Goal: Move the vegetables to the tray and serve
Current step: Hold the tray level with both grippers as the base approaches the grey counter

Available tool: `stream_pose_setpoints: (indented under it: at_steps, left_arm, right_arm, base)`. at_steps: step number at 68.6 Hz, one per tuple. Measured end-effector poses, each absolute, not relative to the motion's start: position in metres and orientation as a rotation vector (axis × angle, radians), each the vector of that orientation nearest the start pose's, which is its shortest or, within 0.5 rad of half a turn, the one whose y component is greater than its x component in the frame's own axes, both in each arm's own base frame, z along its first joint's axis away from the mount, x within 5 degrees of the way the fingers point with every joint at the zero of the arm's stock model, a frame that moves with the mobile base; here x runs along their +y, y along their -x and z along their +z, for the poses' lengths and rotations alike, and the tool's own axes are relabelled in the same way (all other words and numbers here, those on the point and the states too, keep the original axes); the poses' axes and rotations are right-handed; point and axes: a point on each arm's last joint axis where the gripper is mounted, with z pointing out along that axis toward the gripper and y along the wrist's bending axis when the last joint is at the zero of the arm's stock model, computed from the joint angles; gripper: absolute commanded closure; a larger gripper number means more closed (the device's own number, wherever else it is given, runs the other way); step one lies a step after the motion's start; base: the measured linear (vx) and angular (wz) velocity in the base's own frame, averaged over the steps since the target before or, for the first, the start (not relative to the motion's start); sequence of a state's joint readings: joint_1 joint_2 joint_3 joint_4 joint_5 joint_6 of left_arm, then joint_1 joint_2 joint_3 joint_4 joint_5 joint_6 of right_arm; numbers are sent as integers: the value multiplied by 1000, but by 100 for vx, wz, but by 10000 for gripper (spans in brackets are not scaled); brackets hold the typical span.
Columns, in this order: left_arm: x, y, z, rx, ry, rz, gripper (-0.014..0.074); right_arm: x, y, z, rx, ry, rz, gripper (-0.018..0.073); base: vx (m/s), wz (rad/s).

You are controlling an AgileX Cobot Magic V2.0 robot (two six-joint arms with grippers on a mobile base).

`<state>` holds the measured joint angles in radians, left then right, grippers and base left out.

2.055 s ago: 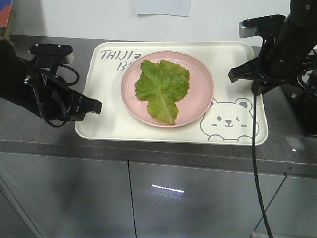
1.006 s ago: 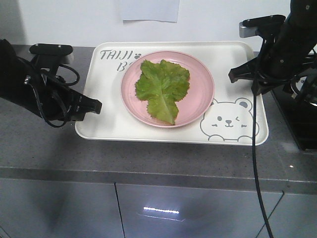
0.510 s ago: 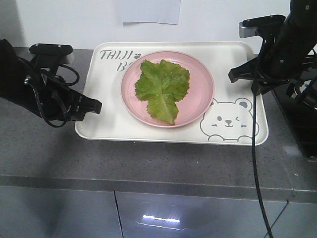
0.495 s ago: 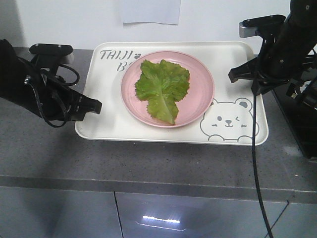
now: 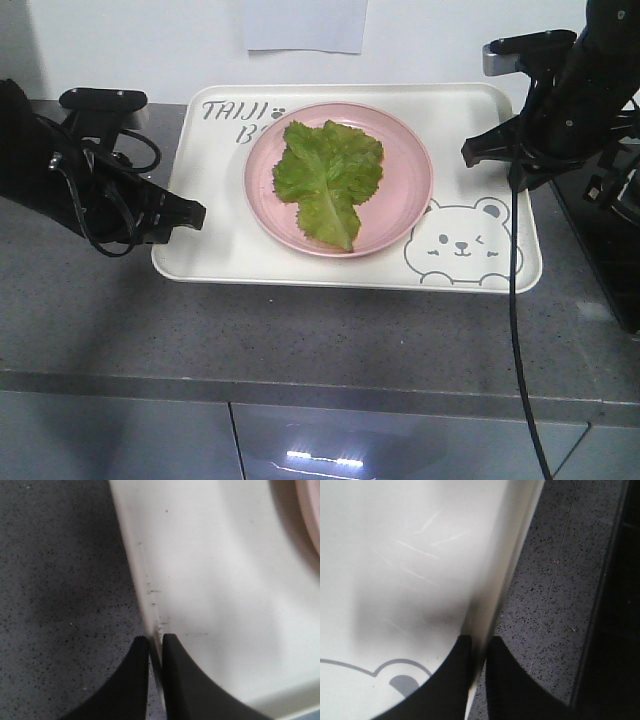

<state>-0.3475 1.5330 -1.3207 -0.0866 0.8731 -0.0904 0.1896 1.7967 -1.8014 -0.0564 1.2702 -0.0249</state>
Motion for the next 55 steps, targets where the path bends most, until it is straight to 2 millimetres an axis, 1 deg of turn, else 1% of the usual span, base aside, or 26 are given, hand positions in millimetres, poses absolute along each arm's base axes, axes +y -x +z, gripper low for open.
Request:
stream_pose_setpoints:
  at_steps: [55]
  left_arm:
    - [-118, -307, 321, 2572, -285, -270, 603]
  right_arm:
    - [67, -377, 351, 2729, 302, -33, 534]
  base:
    - [6, 0]
